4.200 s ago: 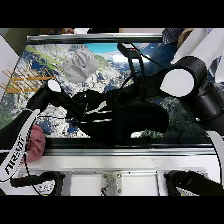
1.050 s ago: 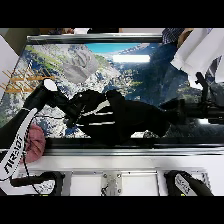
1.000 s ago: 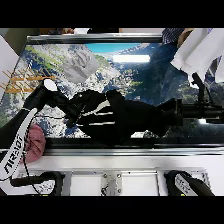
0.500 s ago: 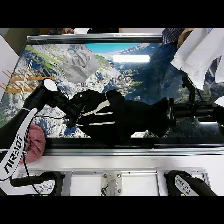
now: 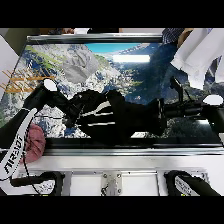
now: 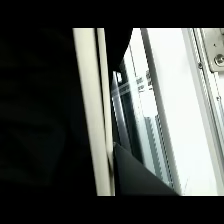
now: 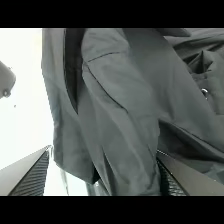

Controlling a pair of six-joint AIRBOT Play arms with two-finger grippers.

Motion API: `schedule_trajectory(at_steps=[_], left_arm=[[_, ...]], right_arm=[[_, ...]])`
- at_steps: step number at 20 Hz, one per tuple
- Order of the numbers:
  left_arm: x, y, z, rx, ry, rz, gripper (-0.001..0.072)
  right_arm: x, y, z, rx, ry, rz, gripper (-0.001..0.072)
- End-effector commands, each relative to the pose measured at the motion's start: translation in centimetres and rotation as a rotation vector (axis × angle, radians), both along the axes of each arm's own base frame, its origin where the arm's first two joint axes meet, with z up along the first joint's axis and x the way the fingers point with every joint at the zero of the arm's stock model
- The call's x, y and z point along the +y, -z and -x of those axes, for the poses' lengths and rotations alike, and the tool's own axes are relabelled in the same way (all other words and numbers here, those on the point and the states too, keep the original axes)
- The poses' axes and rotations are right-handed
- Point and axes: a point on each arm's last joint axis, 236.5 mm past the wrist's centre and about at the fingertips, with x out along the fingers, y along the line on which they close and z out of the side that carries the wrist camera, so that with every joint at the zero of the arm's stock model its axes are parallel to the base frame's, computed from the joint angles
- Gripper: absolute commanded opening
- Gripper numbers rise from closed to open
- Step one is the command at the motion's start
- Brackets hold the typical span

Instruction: Fold the clothes and pants, and hang the long-sleeved shirts on hangers.

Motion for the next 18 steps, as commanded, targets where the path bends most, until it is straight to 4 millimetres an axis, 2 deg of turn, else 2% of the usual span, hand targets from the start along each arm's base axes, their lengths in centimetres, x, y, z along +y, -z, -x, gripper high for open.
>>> schedule_trajectory(at_steps=[1, 2, 3, 4, 6, 7, 8, 10, 12, 14, 16, 18], left_arm=[[-0.2, -0.2, 0.0, 0.0, -0.002, 0.011, 0.0013], [-0.2, -0.2, -0.1, 0.0, -0.002, 0.011, 0.0013], [-0.2, -0.2, -0.1, 0.0, -0.002, 0.011, 0.0013], [-0.2, -0.2, 0.0, 0.0, -0.002, 0.011, 0.0013], [-0.2, -0.2, 0.0, 0.001, -0.003, 0.01, 0.0013], [-0.2, -0.2, -0.1, 0.004, -0.007, 0.008, 0.0013], [-0.2, -0.2, -0.1, 0.004, -0.007, 0.008, 0.0013], [-0.2, -0.2, 0.0, 0.004, -0.007, 0.008, 0.0013], [-0.2, -0.2, 0.0, 0.004, -0.007, 0.008, 0.0012], [-0.2, -0.2, 0.0, 0.004, -0.007, 0.008, 0.0013], [-0.2, -0.2, -0.1, 0.004, -0.007, 0.008, 0.0012], [-0.2, -0.2, -0.1, 0.003, -0.008, 0.008, 0.0012]], right_arm=[[0.3, 0.1, 0.2, 0.009, -0.012, -0.001, 0.0648], [0.3, 0.2, 0.2, 0.009, -0.013, 0.0, 0.0616], [0.3, 0.2, 0.2, 0.009, -0.014, 0.001, 0.0425], [0.3, 0.3, 0.3, 0.003, -0.018, 0.008, 0.0296], [0.1, 0.7, 0.4, 0.002, -0.024, 0.027, 0.0298], [0.0, 0.9, 0.4, 0.002, -0.026, 0.035, 0.0301], [-0.1, 1.0, 0.4, 0.001, -0.022, 0.038, 0.0337], [-0.3, 1.1, -0.7, -0.016, 0.019, 0.048, 0.0661], [-0.7, 0.9, -2.4, -0.057, 0.082, 0.067, 0.0679], [-1.8, -0.3, -4.4, -0.118, 0.157, 0.081, 0.0678], [-4.0, -1.9, -5.7, -0.165, 0.23, 0.089, 0.0678], [-6.5, -3.1, -6.2, -0.177, 0.31, 0.085, 0.0678]])
